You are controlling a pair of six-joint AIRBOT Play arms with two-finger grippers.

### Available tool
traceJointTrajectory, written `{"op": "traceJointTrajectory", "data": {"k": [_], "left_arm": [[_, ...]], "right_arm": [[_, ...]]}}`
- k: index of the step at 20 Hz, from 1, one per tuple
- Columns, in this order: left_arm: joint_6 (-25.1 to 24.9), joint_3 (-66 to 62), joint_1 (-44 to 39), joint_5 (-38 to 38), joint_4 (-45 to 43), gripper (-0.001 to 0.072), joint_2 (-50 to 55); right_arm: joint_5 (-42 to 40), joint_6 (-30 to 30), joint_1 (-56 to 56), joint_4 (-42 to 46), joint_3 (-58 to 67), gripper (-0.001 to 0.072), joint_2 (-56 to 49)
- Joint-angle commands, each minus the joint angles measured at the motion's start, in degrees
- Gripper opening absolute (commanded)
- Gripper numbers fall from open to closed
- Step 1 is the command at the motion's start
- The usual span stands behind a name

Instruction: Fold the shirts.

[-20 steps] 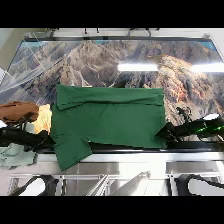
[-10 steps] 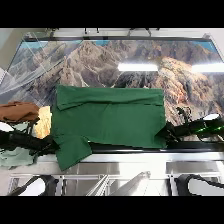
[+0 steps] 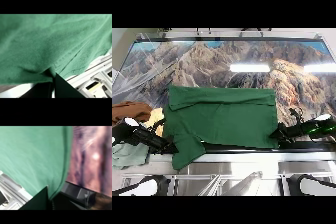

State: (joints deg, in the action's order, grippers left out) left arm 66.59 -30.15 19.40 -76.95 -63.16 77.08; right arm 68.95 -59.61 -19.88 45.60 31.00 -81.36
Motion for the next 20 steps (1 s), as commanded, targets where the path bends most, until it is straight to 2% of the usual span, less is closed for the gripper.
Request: {"op": "traceJointTrajectory", "data": {"k": [1, 7, 9, 11, 15, 17, 20], "left_arm": [[-0.37, -0.31, 3.21, 6.34, -0.09, 0.0032, -3.48], [-0.35, -2.01, 15.08, -0.17, 0.24, 0.0032, -12.85], [-0.35, -2.01, 15.15, -0.44, 1.40, 0.0032, -15.06], [-2.12, -2.32, 15.15, -1.33, 7.39, 0.0032, -17.84], [-8.11, -10.45, 15.12, -2.34, 22.45, 0.0032, -23.21], [-9.49, -16.39, 13.94, -1.16, 26.82, 0.0032, -22.14], [-10.01, -25.22, 6.84, -0.04, 27.04, 0.0032, -13.64]], "right_arm": [[-0.59, -0.17, -0.31, -0.83, 0.07, 0.0015, 0.04], [4.28, -2.40, -9.22, -0.68, 0.13, 0.0015, 4.42], [5.09, -3.32, -11.15, -0.79, 0.13, 0.0015, 6.23], [6.80, -3.28, -11.47, -2.54, 0.13, 0.0015, 7.28], [9.92, 1.97, -10.82, -18.80, 1.79, 0.0016, 8.22], [7.43, 3.06, -8.81, -22.84, 4.79, 0.0016, 8.00], [1.20, 2.99, -4.37, -23.65, 11.26, 0.0016, 5.38]]}}
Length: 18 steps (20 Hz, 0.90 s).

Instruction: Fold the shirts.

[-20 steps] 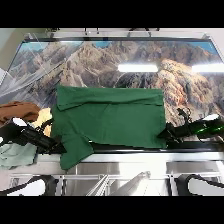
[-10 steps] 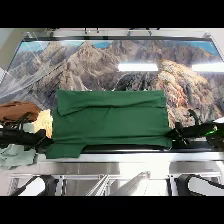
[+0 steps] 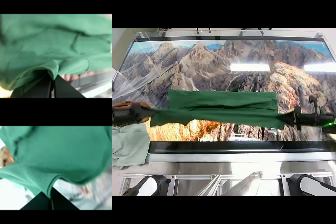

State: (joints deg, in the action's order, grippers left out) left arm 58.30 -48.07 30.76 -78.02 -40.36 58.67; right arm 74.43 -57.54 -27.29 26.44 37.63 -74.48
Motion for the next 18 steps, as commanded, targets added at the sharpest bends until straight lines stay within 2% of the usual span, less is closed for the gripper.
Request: {"op": "traceJointTrajectory", "data": {"k": [1, 5, 8, 12, 13, 14, 15, 16, 18], "left_arm": [[-2.40, -10.54, -7.58, 2.10, 3.89, 0.0033, 8.90], [-2.73, -24.41, -14.51, 6.21, 3.85, 0.0033, 26.99], [-2.69, -33.07, -16.00, 3.96, 3.89, 0.0033, 40.44], [-2.51, -42.69, -17.05, 2.80, 3.89, 0.0035, 52.50], [-2.43, -45.03, -17.05, 1.75, 4.15, 0.0076, 54.49], [-1.42, -47.98, -17.05, -0.20, 4.57, 0.0266, 56.37], [-0.26, -51.25, -17.05, -2.78, 4.46, 0.0296, 57.75], [-0.15, -54.29, -16.85, -5.14, 4.44, 0.0295, 58.45], [-0.13, -60.08, -16.15, -7.63, 4.46, 0.0296, 58.45]], "right_arm": [[-6.51, 0.92, 4.39, -4.87, 6.49, 0.0016, -2.93], [-15.32, 0.72, 8.68, -4.85, 13.22, 0.0016, -11.15], [-17.88, 1.88, 9.88, -4.87, 16.85, 0.0016, -18.01], [-20.28, 3.50, 9.94, -4.66, 18.03, 0.0016, -22.93], [-20.22, 4.68, 9.97, -4.63, 18.03, 0.0017, -23.17], [-19.78, 5.62, 9.90, -4.63, 18.08, 0.0059, -22.93], [-17.97, 6.51, 9.25, -4.61, 18.49, 0.0254, -22.40], [-14.80, 8.20, 8.04, -4.59, 19.41, 0.0363, -21.68], [-9.09, 9.57, 4.85, -2.19, 22.40, 0.0372, -20.13]]}}
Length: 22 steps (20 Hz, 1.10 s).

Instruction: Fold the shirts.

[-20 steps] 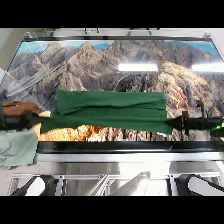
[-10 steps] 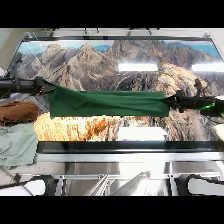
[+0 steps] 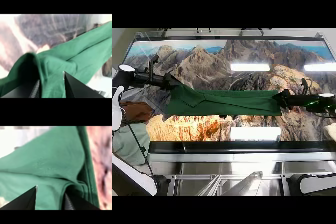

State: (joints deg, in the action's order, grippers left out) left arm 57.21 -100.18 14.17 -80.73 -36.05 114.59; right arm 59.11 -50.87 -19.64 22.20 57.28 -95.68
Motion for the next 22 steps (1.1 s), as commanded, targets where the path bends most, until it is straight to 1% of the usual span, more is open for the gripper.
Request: {"op": "traceJointTrajectory", "data": {"k": [1, 2, 3, 5, 6, 7, 9, 10, 11, 12, 13, 14, 15, 16, 18, 20, 22], "left_arm": [[1.53, -11.10, 0.81, -5.51, -0.02, 0.0295, 2.49], [2.73, -13.68, 1.40, -5.86, -0.04, 0.0296, 2.49], [4.70, -16.09, 2.03, -5.88, -0.46, 0.0296, 2.47], [9.46, -18.73, 3.69, -6.05, 0.31, 0.0294, 2.27], [11.10, -18.38, 4.31, -6.29, 0.22, 0.0232, 1.53], [10.84, -16.57, 4.76, -6.27, 0.22, 0.0005, 0.13], [9.64, -12.22, 5.14, -5.84, 0.11, 0.0002, -3.19], [8.87, -9.99, 5.11, -5.75, 0.09, 0.0003, -5.01], [8.41, -8.04, 4.87, -5.64, 0.13, 0.0002, -6.62], [8.28, -5.22, 4.26, -5.42, 0.11, 0.0003, -9.05], [7.74, -2.75, 3.34, -5.49, 0.11, 0.0003, -11.19], [6.36, -0.22, 1.97, -5.75, 0.09, 0.0003, -13.29], [5.73, 2.25, 0.33, -5.64, 0.04, 0.0003, -15.10], [5.60, 4.90, -1.68, -4.76, 0.04, 0.0003, -16.81], [5.62, 10.27, -7.21, -0.87, -0.55, 0.0004, -18.97], [5.64, 15.17, -14.10, 3.78, -2.38, 0.0004, -19.19], [5.62, 19.15, -21.68, 11.67, -4.83, 0.0005, -17.75]], "right_arm": [[6.78, 2.86, -4.42, 4.79, 4.37, 0.0469, 1.62], [6.40, 2.16, -5.84, 7.80, 5.84, 0.0613, 1.75], [5.70, 0.87, -6.78, 10.27, 6.40, 0.0639, 1.62], [4.31, -1.95, -7.04, 13.79, 6.38, 0.0639, 0.33], [4.39, -2.38, -6.47, 13.79, 6.38, 0.0639, -1.22], [4.61, -3.06, -5.51, 13.55, 6.38, 0.0639, -2.78], [4.76, -3.15, -2.43, 11.26, 6.38, 0.0639, -5.64], [4.90, -3.04, -0.79, 9.77, 6.45, 0.0552, -6.71], [4.74, -2.91, 0.33, 8.50, 6.45, 0.0492, -7.17], [4.57, -2.93, 1.75, 7.02, 6.78, 0.0484, -7.67], [4.59, -2.97, 2.58, 6.64, 7.41, 0.0460, -8.02], [4.85, -2.95, 2.93, 6.40, 7.78, 0.0276, -8.09], [5.73, -2.95, 3.13, 6.43, 8.37, 0.0028, -8.09], [6.86, -2.95, 3.13, 6.40, 9.18, 0.0017, -8.02], [10.67, -3.15, 2.99, 6.45, 11.17, 0.0017, -7.52], [14.51, -4.70, 3.02, 6.34, 13.11, 0.0016, -6.05], [18.99, -4.92, 3.17, 3.80, 14.86, 0.0016, -3.54]]}}
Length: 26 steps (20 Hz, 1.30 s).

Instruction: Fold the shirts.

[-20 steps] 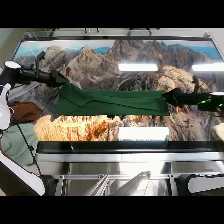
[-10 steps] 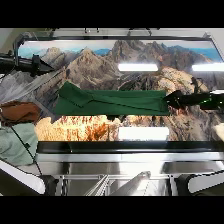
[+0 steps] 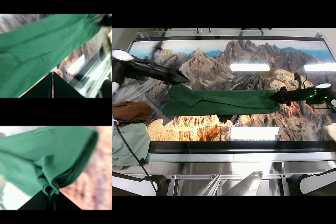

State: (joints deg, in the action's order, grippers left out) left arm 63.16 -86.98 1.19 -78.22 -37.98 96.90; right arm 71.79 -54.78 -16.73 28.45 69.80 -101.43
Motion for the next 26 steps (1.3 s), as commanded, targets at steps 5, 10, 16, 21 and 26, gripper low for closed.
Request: {"op": "traceJointTrajectory", "data": {"k": [5, 10, 16, 21, 26], "left_arm": [[1.55, 3.02, -23.12, 22.80, -4.17, 0.0006, 10.67], [7.02, -11.47, -28.06, 15.32, -4.48, 0.0005, 22.93], [8.59, -27.23, -20.06, -6.51, -3.26, 0.0005, 18.62], [10.43, -28.41, -4.07, -10.88, -2.75, 0.0006, 3.26], [9.68, -17.62, 7.19, -10.93, -2.82, 0.0006, -8.31]], "right_arm": [[13.22, -0.98, 1.75, -16.09, 3.06, 0.0017, 10.73], [12.59, -1.03, 9.09, -20.74, 3.06, 0.0017, 17.62], [-0.76, -1.01, 19.56, -18.29, 3.04, 0.0017, 18.12], [-27.17, 1.73, 36.35, -18.16, 4.22, 0.0017, 14.21], [-35.06, 3.80, 51.47, -15.19, 21.44, 0.0108, -5.05]]}}
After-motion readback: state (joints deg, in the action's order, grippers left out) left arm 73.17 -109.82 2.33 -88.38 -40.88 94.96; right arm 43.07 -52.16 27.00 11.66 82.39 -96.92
